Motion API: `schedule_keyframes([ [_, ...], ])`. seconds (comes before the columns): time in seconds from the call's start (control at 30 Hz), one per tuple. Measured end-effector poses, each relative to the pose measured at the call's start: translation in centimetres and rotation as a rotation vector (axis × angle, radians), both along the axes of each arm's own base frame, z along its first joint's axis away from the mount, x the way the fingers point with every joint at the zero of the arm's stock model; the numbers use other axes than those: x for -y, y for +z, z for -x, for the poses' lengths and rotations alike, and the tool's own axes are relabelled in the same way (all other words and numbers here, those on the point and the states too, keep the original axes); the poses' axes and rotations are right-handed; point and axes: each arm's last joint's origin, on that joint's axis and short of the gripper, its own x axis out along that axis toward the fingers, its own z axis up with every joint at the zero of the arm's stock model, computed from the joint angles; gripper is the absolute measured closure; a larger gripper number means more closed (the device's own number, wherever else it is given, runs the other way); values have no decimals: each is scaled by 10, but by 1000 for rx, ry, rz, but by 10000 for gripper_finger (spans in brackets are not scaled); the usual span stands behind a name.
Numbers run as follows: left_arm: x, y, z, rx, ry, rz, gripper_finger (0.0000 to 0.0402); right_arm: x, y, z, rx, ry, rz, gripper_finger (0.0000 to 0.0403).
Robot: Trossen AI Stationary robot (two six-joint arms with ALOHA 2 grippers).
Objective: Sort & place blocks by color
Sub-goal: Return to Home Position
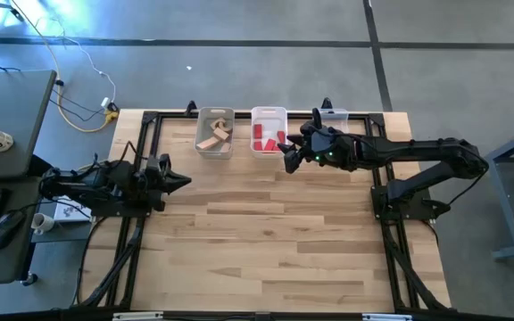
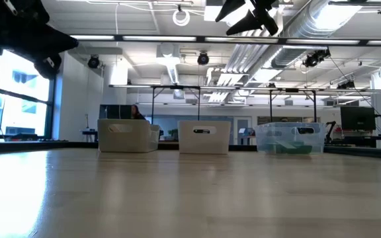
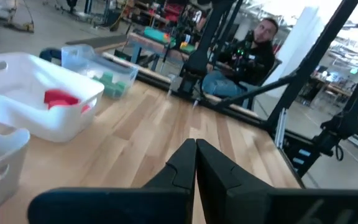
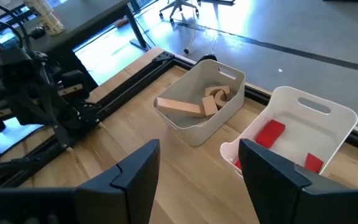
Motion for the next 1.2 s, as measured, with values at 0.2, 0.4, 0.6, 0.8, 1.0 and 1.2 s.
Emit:
schedule_keyframes([
  [0.2, 2, -13, -4, -28, -63, 5, 401, 0, 2, -1, -1, 17, 35, 199],
  [0.4, 4, -26, -11, -20, -148, 2, 401, 0, 2, 0, -16, 30, 65, 199],
  [0.6, 5, -27, -11, -21, -207, -40, 401, 0, 4, 3, -34, 42, 88, 199],
  [0.8, 5, -27, -11, -28, -191, -63, 401, 1, 16, 21, -43, 52, 133, 199],
  [1.0, 4, -27, -11, -29, -167, -68, 401, 1, 29, 52, -73, 42, 185, 199],
  [1.2, 4, -27, -11, -29, -167, -61, 401, -1, 3, 94, -61, 8, 173, 199],
])
